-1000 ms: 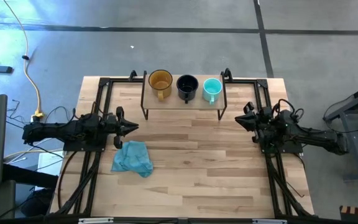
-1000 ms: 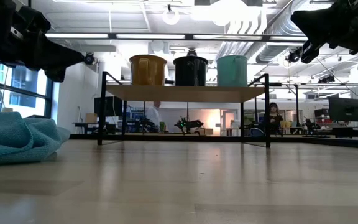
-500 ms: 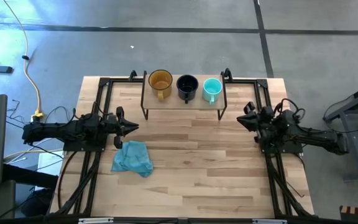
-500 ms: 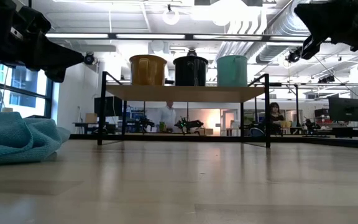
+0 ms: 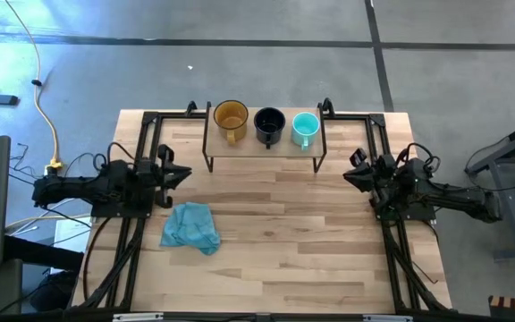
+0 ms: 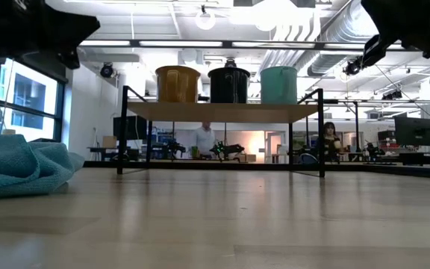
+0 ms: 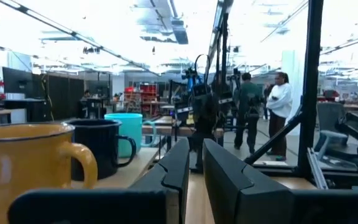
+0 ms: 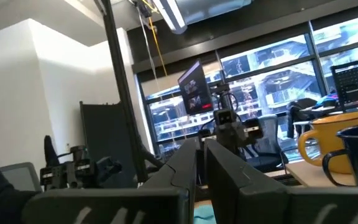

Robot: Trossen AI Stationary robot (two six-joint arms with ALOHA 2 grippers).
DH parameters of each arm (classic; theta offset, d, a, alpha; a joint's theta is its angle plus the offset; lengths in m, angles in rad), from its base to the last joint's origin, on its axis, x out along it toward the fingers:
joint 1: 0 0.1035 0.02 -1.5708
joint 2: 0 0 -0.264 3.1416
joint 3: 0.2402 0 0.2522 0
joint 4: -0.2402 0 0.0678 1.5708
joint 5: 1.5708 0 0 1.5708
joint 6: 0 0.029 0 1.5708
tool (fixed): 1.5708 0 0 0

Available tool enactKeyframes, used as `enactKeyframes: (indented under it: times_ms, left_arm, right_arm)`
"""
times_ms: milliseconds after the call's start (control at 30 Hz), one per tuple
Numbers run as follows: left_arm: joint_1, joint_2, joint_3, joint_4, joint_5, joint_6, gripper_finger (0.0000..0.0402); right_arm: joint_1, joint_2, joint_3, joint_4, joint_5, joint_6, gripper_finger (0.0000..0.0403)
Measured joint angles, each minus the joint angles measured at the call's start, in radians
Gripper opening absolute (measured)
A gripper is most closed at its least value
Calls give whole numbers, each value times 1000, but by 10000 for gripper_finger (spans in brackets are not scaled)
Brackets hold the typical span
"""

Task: Stack small to large cups/mugs on shelf
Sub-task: Return to Home Position

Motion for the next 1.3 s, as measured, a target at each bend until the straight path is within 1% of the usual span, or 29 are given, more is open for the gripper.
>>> enactKeyframes:
  times_ms: [133,300,633,833,1000,1200,1300]
  left_arm:
    - [0,-15,0,-23,-1,-1,37]
    - [0,-77,0,-38,-2,8,37]
    - [0,-74,0,-108,3,-3,37]
    - [0,-73,0,-183,84,50,37]
    - [0,-73,0,-216,113,72,37]
    - [0,-73,0,-326,160,59,37]
    - [-1,-74,0,-323,165,56,37]
  right_arm:
    - [0,0,0,0,-9,3,23]
    - [0,0,0,0,-19,7,23]
    - [0,0,0,0,-20,11,23]
    - [0,0,0,0,-20,11,23]
    - [0,0,0,-2,-19,11,23]
    - [0,0,0,-3,-20,26,23]
    - [0,0,0,-4,-21,26,23]
